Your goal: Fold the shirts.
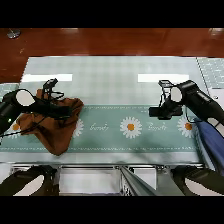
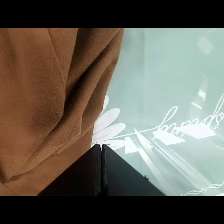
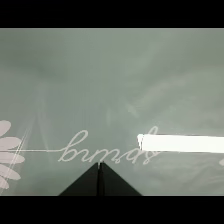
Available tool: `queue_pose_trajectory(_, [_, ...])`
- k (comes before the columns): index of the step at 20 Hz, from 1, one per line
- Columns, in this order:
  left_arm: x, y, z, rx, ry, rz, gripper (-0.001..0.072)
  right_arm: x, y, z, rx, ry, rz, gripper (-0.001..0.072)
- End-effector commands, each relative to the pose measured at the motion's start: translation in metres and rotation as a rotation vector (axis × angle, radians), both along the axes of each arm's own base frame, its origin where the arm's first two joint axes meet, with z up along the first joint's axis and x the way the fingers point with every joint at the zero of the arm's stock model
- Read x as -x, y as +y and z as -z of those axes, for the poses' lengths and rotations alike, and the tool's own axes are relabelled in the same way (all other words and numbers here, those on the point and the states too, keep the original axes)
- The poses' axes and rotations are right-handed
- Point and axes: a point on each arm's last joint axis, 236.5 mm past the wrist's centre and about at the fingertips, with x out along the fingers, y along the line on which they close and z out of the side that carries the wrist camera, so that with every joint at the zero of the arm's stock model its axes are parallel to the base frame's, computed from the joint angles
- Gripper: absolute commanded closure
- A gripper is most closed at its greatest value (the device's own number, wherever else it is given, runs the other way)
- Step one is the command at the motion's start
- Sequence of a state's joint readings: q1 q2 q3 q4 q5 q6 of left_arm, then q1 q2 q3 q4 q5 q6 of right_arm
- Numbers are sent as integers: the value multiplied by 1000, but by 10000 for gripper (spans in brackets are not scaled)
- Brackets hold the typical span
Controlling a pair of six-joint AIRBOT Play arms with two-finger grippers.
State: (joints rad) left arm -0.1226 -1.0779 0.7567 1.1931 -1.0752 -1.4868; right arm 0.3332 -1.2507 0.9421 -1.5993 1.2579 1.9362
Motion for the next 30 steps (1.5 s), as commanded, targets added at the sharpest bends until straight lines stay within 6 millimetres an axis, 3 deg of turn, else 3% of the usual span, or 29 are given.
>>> queue_pose_trajectory(1, [0, 0, 0, 0, -1, 0, 673, 0, 0, 0, 0, 0, 0, 688])
queue_pose_trajectory(8, [-1, 0, 0, 0, -3, -1, 673, 0, 0, 0, 0, 0, 0, 688])
queue_pose_trajectory(11, [-10, 1, -1, -5, -40, -12, 673, -1, 0, 0, -1, -2, 0, 688])
queue_pose_trajectory(13, [-18, 2, -3, -5, -72, -23, 672, -15, 3, -1, -10, -63, -13, 688])
queue_pose_trajectory(14, [-25, 4, -4, -8, -100, -36, 638, -19, 2, -1, -8, -79, -24, 687])
queue_pose_trajectory(15, [-32, 9, -7, -24, -128, -42, 380, -26, -1, -2, 5, -111, -33, 677])
queue_pose_trajectory(16, [-41, 16, -10, -49, -165, -45, 10, -33, -2, -2, 13, -137, -40, 520])
queue_pose_trajectory(17, [-52, 30, -15, -113, -214, -22, 1, -38, -3, -3, 16, -160, -47, 145])
queue_pose_trajectory(18, [-64, 47, -24, -190, -263, -4, 2, -39, -5, -4, 29, -165, -61, 79])
queue_pose_trajectory(21, [-94, 110, -56, -376, -354, -114, 3, -30, -15, -3, 72, -121, -77, 80])
queue_pose_trajectory(23, [-82, 139, -44, -388, -273, -234, 4, -29, -15, -3, 72, -117, -76, 81])
queue_pose_trajectory(25, [-59, 153, -14, -399, -129, -270, 4, -30, -13, -2, 60, -121, -67, 80])
queue_pose_trajectory(27, [-44, 148, 15, -379, -22, -265, 5, -30, -9, -2, 43, -125, -63, 81])
queue_pose_trajectory(30, [-36, 126, 49, -306, 87, -255, 7, -30, -3, -2, 16, -124, -53, 81])
